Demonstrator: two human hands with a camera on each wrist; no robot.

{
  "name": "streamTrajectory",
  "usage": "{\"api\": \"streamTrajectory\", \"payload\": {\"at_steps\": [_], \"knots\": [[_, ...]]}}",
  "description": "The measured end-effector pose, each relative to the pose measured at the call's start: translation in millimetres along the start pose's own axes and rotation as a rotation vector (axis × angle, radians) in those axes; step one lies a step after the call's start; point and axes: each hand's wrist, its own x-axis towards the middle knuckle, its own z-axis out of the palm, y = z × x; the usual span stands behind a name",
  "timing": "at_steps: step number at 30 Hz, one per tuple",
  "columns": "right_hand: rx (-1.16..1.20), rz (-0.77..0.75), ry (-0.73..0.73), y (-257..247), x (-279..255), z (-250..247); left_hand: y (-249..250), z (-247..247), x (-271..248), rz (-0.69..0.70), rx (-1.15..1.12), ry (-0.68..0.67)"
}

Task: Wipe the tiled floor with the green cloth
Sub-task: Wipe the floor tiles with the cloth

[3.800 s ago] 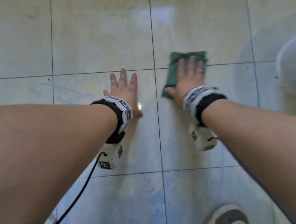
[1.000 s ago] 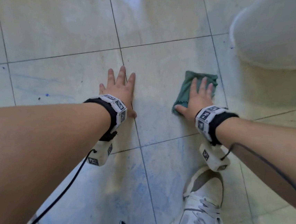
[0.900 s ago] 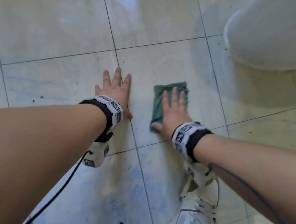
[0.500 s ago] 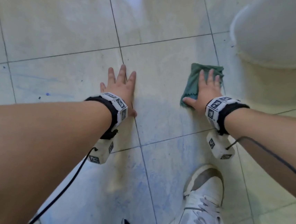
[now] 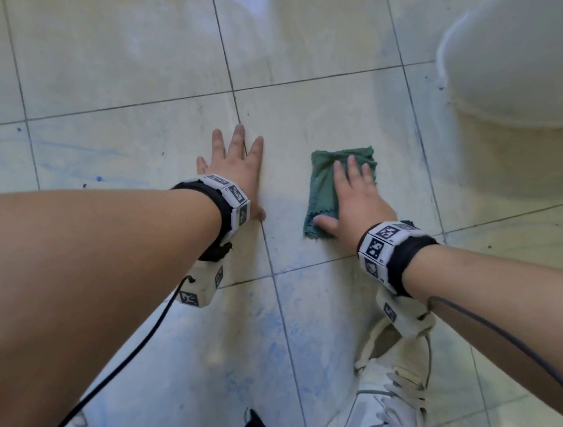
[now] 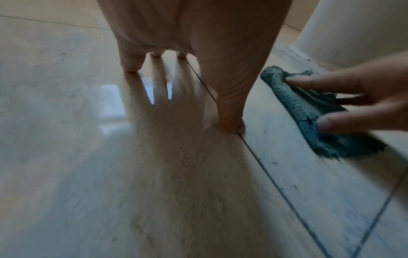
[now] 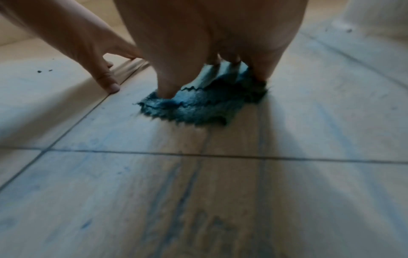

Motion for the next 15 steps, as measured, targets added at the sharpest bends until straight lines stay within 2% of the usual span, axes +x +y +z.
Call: {"api": "streamTrajectory", "payload": {"at_steps": [4, 8, 15], "knots": [[0.033, -0.042, 0.120, 4.2, -1.3, -15.6, -3.0, 3.4, -0.7, 0.009, -0.005, 0.014], [-0.032, -0.038, 0.030, -2.7, 7.7, -12.9, -2.1, 5.5, -0.3, 0.011, -0.015, 0.024], [0.016, -0.016, 0.004, -22.4, -11.4, 4.9, -2.8, 9.8, -7.2, 0.037, -0.009, 0.034]]}}
